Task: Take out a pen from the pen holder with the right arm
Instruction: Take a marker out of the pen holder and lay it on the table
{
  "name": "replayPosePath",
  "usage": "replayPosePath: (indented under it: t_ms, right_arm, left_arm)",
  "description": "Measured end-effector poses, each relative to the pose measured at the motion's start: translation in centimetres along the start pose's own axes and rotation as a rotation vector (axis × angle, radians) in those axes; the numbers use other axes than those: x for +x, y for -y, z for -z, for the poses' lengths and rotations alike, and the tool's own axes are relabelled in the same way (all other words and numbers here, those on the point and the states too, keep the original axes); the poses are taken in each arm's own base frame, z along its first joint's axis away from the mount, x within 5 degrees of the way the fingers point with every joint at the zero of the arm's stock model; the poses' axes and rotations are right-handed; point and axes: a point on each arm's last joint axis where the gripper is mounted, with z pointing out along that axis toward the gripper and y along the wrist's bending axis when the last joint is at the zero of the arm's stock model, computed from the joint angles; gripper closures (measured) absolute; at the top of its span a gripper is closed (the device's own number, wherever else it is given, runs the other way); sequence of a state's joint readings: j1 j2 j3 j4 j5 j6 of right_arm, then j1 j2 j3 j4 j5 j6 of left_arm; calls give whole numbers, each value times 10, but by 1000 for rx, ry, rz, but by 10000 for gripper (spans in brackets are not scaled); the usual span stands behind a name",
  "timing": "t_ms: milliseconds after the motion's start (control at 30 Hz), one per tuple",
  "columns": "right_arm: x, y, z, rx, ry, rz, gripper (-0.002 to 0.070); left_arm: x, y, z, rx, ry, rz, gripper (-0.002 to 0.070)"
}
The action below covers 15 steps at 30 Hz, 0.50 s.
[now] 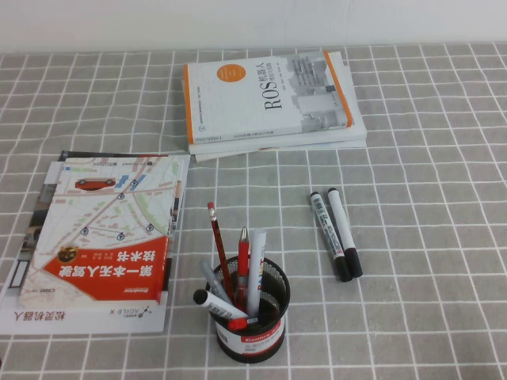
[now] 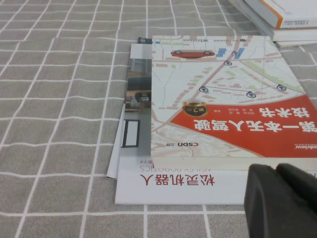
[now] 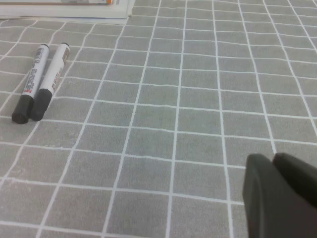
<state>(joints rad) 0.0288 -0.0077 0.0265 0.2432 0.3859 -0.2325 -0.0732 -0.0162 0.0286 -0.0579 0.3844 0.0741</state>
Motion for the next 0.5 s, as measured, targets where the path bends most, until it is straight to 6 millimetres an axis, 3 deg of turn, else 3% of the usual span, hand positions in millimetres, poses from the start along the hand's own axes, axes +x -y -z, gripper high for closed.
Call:
replayPosePath:
  t_ms: [300, 500]
  right_arm:
    - [-1, 0, 0, 0, 9, -6, 689]
    - [-8, -1, 0, -18, 85, -103, 689]
  left_arm:
    - [0, 0, 0, 0, 0, 0, 678]
    - [0, 0, 0, 0, 0, 0, 678]
